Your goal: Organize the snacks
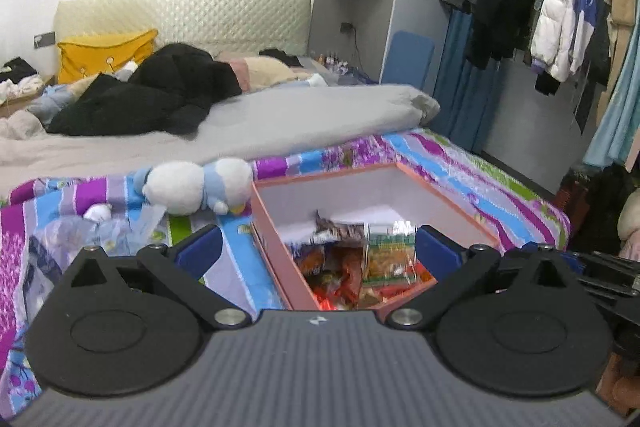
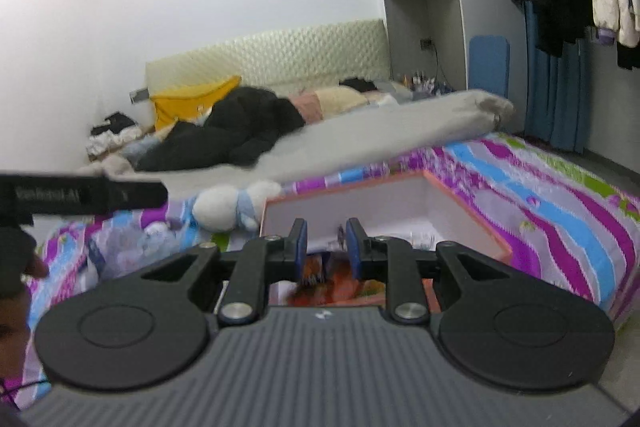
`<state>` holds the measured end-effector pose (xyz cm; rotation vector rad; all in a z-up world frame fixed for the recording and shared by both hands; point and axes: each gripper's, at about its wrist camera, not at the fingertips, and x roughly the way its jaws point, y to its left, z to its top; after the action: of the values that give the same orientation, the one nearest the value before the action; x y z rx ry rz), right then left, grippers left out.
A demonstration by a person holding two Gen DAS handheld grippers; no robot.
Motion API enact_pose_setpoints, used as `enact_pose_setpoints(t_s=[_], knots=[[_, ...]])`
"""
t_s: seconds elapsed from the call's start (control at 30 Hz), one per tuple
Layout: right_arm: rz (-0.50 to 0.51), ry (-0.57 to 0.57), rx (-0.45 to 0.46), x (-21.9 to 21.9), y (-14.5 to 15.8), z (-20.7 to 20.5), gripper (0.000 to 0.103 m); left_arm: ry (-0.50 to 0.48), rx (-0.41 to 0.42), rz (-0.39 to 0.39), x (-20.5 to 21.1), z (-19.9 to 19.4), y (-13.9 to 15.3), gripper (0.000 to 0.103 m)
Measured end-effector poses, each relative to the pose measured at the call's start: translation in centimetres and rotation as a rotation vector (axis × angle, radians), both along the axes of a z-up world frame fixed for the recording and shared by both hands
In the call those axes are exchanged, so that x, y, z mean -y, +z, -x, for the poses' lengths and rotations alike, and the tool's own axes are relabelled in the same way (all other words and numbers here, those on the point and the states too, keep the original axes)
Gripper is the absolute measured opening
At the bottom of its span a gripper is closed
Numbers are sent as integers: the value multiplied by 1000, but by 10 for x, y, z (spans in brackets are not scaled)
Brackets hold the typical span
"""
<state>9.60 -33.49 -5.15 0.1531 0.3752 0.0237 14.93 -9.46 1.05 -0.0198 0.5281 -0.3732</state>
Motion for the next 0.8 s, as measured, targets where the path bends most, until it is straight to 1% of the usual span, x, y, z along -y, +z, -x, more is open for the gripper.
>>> enact_pose_setpoints(t_s=[0.13, 0.23, 0.3, 0.37, 0.43, 0.5, 0.53, 0.57, 0.63, 0.8], knots=[[5, -20, -70, 1, -22, 8, 25, 7, -59, -29, -2, 3, -22, 103], [12, -14, -94, 5, -35, 15, 25, 25, -92, -47, -6, 6, -38, 103], [-1, -22, -110, 9, -42, 18, 25, 27, -102, -57, -6, 8, -47, 103], [-21, -35, -116, 12, -45, 18, 25, 46, -120, -52, -7, 9, -56, 103], [-11, -47, -118, 14, -47, 18, 26, 54, -129, -44, -7, 9, -61, 103], [-1, -46, -112, 14, -49, 16, 53, 72, -144, -41, -8, 8, -66, 103], [2, -42, -100, 14, -50, 16, 80, 82, -149, -35, -10, 8, -67, 103], [10, -41, -86, 13, -52, 16, 94, 90, -153, -32, -11, 7, -69, 103], [18, -44, -98, 13, -54, 12, 96, 99, -158, -39, -12, 4, -70, 103], [-15, -44, -102, 15, -54, 4, 96, 119, -155, -29, -17, 3, -72, 103]])
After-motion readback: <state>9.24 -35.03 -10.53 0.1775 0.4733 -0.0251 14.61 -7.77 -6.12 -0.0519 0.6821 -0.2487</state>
